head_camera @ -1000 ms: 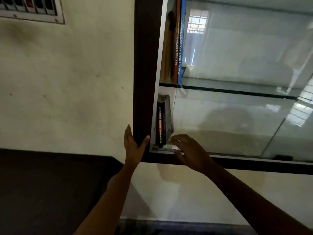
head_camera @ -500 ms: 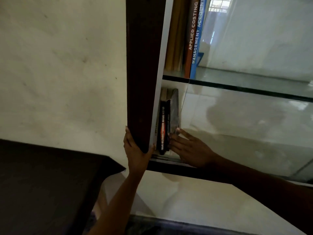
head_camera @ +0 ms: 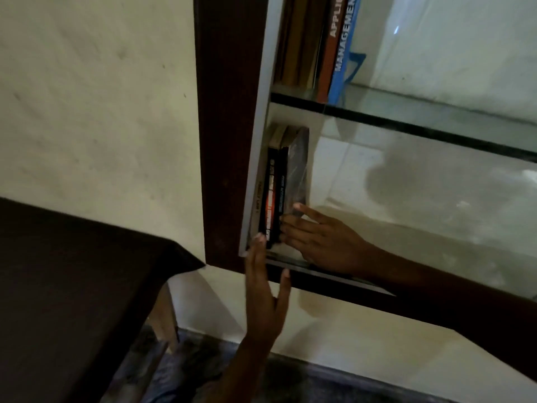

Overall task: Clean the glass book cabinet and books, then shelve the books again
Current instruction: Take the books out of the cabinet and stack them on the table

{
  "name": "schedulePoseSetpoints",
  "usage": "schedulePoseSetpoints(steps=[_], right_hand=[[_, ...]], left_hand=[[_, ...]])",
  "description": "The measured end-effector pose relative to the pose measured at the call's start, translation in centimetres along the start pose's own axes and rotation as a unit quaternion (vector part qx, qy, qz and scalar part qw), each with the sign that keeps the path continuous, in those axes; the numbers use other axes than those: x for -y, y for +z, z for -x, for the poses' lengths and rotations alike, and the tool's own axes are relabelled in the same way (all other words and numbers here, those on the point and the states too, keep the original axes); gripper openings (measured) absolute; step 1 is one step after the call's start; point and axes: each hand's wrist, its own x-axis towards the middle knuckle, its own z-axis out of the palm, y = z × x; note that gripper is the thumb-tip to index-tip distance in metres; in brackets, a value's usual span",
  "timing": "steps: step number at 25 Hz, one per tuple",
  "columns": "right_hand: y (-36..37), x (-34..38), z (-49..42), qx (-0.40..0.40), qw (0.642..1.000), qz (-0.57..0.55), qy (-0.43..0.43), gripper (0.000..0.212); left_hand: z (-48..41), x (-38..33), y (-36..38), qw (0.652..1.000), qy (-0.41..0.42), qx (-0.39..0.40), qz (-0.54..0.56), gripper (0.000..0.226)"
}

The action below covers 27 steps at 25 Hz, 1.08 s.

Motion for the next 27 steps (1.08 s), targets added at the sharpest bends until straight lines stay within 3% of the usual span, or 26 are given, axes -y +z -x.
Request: schedulePoseSetpoints(steps=[3,9,12,15,18,22,24,27], right_hand=[[-0.5,-1.2,0.2,-0.001,0.999,0.009,-0.035,0.053],[-0.2,-3.1,0.7,-0.022,0.996,0.021,-0.078,0.053],[-0.3,-2.7,-0.1,-0.027,0.996,-0.003,-0.085,0.058],[-0.2,-3.0,0.1,-0.069,0.995,-0.014,-0.069,0.078],[0.2,-2.8,0.2,-0.097,0.993,-0.014,-0.068,0.077],[0.1,-2.5,1.4,-0.078,0.995,-0.041,-0.051,0.059],[-0.1,-2.8,3.8,-0.067,0.997,-0.029,-0.039,0.043],[-0.6,-3.5,9.6,-0.06,0.998,-0.027,-0.024,0.035]], left_hand=[[1.6,-1.3,4.0,0.974,-0.156,0.03,0.164,0.068],[0.7,-1.7,7.3,0.923,-0.272,-0.093,0.254,0.091],[0.5,-2.0,7.5,0.931,-0.224,-0.123,0.261,0.07],[0.5,-2.6,8.5,0.923,-0.23,-0.154,0.267,0.07],[0.5,-3.1,9.0,0.921,-0.221,-0.18,0.265,0.071],[1.1,-4.3,9.4,0.926,-0.222,-0.166,0.255,0.067],[2.2,-5.1,10.3,0.93,-0.226,-0.129,0.26,0.066],[5.0,-6.6,12.6,0.931,-0.234,-0.049,0.277,0.073]])
